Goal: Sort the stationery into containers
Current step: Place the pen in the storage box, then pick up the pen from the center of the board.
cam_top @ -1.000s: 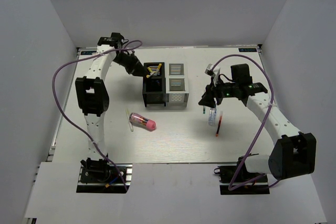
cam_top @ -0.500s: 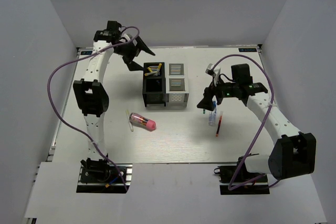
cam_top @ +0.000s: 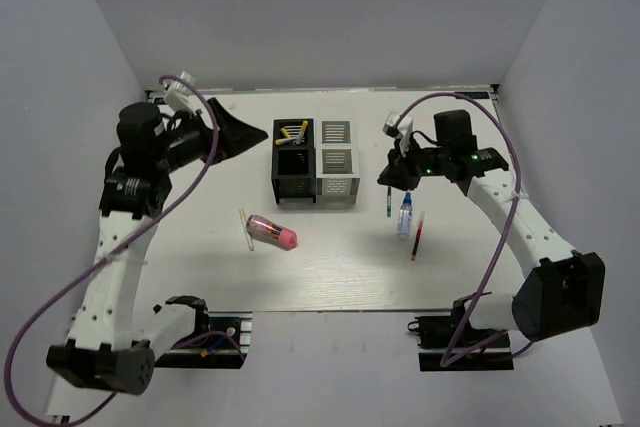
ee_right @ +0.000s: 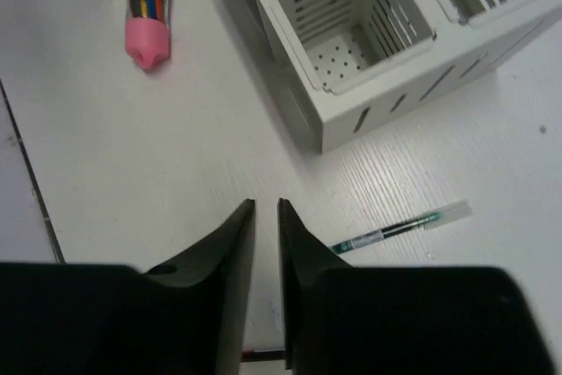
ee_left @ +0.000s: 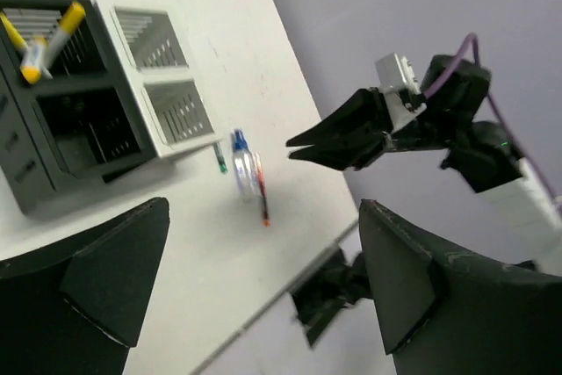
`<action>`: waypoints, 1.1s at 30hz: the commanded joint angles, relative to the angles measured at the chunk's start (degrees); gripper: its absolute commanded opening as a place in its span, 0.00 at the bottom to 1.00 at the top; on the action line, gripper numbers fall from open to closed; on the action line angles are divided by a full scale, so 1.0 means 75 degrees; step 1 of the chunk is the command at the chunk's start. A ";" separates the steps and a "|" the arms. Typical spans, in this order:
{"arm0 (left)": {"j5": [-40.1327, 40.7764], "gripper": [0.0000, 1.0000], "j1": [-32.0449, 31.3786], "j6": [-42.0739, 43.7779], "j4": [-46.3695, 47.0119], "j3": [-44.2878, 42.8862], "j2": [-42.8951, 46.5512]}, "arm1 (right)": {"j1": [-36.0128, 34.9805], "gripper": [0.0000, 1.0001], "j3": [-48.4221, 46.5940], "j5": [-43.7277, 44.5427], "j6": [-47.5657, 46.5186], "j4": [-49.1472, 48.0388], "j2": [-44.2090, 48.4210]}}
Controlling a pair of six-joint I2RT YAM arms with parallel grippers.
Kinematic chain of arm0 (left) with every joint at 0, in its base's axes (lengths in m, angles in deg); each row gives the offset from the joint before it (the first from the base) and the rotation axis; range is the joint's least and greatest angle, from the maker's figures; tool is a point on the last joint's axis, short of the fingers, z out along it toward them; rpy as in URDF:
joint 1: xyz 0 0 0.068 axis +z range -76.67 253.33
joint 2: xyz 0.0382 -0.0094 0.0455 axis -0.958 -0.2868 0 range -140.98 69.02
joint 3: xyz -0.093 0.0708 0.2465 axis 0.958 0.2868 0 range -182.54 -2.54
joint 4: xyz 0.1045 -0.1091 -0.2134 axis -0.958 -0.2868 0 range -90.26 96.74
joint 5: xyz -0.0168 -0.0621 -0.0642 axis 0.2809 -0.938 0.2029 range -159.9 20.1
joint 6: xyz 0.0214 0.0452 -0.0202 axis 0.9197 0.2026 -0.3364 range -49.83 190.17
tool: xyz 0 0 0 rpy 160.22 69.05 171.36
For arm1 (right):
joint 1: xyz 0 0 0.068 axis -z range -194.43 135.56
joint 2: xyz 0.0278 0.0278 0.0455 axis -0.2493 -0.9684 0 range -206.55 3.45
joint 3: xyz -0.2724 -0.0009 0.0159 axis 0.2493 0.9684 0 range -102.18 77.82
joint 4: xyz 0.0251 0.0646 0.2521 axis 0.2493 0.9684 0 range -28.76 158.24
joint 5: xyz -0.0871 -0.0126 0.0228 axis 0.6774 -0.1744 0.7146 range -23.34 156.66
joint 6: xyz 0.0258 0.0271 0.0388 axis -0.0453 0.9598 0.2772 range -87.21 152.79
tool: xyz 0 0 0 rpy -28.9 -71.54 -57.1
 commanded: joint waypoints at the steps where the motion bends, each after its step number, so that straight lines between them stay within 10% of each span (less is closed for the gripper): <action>1: 0.0720 0.97 -0.0085 0.0588 0.1115 0.0699 0.0304 | -0.0521 0.29 -0.0838 0.0211 -0.0501 0.0482 0.0008; 9: 0.3601 0.36 -0.0085 0.0770 -0.1966 0.1436 0.0564 | -0.1870 0.57 -0.2269 0.0831 0.0470 0.0755 -0.1433; 17: 0.4472 0.33 -0.0156 -0.0401 -0.2077 0.3474 0.0588 | -0.2163 0.61 -0.2446 0.2562 0.1547 0.0006 -0.1634; 21: 0.4472 0.46 -0.0225 -0.0567 -0.1303 0.3944 0.0354 | -0.1965 0.68 -0.2458 0.3627 0.2135 -0.0205 -0.1517; 33: 0.5946 0.46 -0.0484 -0.0566 -0.0059 0.3606 -0.1707 | -0.1063 0.67 -0.1193 0.3082 0.2510 -0.0370 -0.0873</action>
